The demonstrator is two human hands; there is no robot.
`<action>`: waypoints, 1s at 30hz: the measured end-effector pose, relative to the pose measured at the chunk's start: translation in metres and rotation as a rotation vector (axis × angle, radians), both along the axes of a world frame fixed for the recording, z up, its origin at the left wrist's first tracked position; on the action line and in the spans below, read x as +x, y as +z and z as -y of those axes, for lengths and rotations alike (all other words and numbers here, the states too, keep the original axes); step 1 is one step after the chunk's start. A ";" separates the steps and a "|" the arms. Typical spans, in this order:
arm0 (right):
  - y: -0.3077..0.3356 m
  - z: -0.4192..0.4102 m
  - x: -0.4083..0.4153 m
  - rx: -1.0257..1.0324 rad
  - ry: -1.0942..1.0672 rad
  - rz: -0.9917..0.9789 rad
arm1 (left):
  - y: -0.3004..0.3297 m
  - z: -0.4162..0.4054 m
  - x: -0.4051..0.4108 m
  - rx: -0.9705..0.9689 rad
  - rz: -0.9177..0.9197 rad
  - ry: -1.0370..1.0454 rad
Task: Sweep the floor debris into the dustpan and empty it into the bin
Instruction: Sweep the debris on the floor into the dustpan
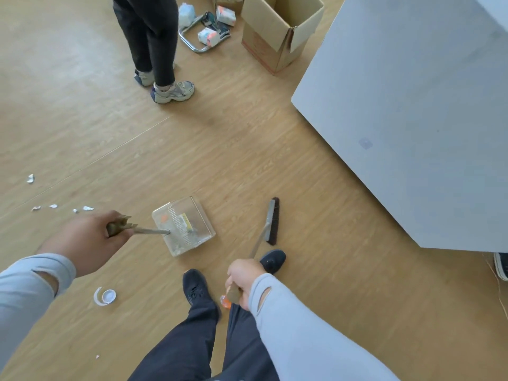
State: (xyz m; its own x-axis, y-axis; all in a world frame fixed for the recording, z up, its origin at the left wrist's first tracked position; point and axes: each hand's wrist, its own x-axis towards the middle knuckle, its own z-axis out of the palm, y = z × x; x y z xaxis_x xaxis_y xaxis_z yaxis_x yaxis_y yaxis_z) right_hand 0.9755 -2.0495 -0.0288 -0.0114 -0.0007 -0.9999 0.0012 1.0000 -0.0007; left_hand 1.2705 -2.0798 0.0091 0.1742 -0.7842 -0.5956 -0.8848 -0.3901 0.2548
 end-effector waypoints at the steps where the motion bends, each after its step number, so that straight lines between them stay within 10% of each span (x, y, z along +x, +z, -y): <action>1: -0.003 -0.004 0.002 -0.028 -0.034 0.015 | -0.001 -0.002 0.002 0.003 0.003 0.011; 10: 0.044 0.011 -0.024 -0.144 -0.126 0.074 | 0.000 -0.012 0.014 0.001 0.045 0.067; 23: 0.008 0.113 -0.076 -0.473 1.227 -0.376 | -0.001 -0.029 0.016 0.008 -0.006 0.201; 30: -0.005 0.094 -0.111 -0.322 1.698 -0.465 | -0.002 -0.030 0.001 -0.027 -0.009 0.184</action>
State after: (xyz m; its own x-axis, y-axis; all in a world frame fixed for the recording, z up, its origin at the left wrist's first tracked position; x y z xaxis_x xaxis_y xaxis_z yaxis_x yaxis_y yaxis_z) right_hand 0.8649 -2.1431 -0.0340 -0.0433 -0.4855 -0.8731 -0.9833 -0.1341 0.1233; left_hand 1.2715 -2.0502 0.0070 0.3107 -0.7556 -0.5766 -0.7967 -0.5379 0.2755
